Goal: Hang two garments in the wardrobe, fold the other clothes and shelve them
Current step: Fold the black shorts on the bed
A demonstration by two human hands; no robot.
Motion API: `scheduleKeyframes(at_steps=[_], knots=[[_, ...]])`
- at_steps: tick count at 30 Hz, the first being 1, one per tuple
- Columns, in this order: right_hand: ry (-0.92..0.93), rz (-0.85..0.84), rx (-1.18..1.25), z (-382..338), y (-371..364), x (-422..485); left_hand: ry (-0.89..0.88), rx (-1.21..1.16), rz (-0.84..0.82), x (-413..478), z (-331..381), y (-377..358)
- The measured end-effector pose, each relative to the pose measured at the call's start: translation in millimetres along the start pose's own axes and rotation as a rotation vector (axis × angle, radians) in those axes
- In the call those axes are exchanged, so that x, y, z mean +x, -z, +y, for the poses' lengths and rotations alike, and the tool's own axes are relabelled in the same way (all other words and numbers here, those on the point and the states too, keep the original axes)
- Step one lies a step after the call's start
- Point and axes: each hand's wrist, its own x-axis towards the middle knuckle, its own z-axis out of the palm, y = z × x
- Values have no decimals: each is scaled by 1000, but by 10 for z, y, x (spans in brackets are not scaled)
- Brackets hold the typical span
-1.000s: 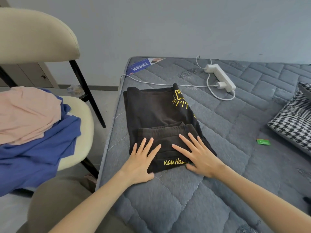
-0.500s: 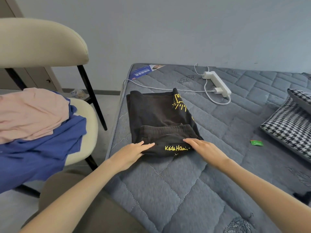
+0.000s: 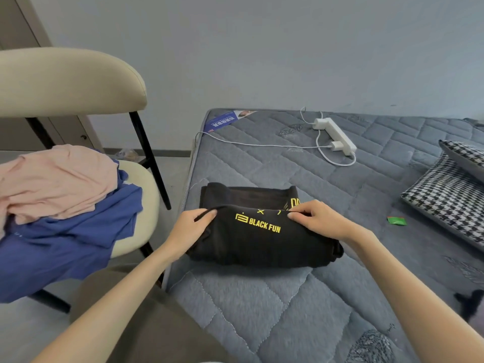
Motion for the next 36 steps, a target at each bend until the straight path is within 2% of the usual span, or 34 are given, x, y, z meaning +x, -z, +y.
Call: scheduleKeyframes(at_steps=[4, 8, 11, 15, 19, 21, 23, 24, 29, 32, 36], knots=[[-81, -189, 121, -71, 41, 193, 300, -153, -68, 68, -64, 56], [-112, -187, 111, -4, 14, 463, 312, -122, -7, 236, -86, 88], [-134, -87, 84, 71, 77, 660, 247, -107, 115, 460, -40, 61], [-175, 35, 2, 238, 182, 874, 267, -171, 266, 809, 21, -47], [-226, 265, -160, 395, -4, 1032, 355, -294, 249, 956, -41, -250], [-227, 476, -232, 448, -181, 1016, 374, -206, 196, 922, -148, -356], [-280, 686, -187, 480, -378, 936, 364, -19, 166, 896, -266, -425], [-325, 739, -151, 486, -487, 892, 349, 50, 188, 895, -290, -442], [-526, 665, 116, 536, -842, 714, 255, 124, 329, 896, -345, -543], [-430, 707, 199, 568, -784, 725, 235, 17, 447, 861, -362, -583], [-275, 739, 141, 547, -742, 855, 263, -84, 587, 862, -447, -540]])
